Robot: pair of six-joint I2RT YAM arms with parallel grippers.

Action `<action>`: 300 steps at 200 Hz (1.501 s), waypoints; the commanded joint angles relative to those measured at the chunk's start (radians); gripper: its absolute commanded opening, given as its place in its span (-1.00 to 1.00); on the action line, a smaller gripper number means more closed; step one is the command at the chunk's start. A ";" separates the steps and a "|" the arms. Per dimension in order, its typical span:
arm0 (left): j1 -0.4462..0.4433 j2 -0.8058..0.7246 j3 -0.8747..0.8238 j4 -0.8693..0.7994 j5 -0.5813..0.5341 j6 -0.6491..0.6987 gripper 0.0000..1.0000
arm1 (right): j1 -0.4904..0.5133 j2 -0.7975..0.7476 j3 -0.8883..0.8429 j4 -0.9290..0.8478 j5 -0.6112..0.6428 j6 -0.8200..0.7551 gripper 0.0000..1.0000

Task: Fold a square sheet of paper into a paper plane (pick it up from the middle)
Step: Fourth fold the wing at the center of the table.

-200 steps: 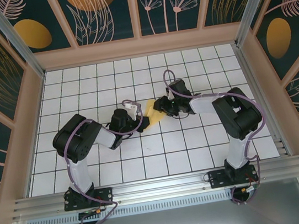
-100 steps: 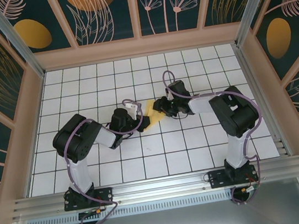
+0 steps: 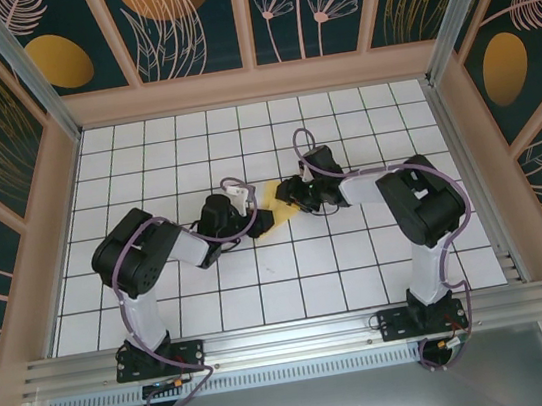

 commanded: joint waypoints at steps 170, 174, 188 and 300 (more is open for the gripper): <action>0.044 -0.043 0.115 -0.371 0.086 -0.080 -0.19 | 0.035 0.084 0.053 -0.143 0.100 -0.045 -0.04; 0.042 -0.040 0.118 -0.371 0.089 -0.080 -0.19 | 0.035 0.084 0.052 -0.142 0.098 -0.043 -0.05; 0.037 -0.029 0.132 -0.378 0.095 -0.077 -0.20 | 0.035 0.082 0.049 -0.138 0.096 -0.044 -0.05; 0.015 0.017 0.191 -0.365 0.120 -0.072 -0.50 | 0.035 0.076 0.036 -0.118 0.081 -0.035 -0.06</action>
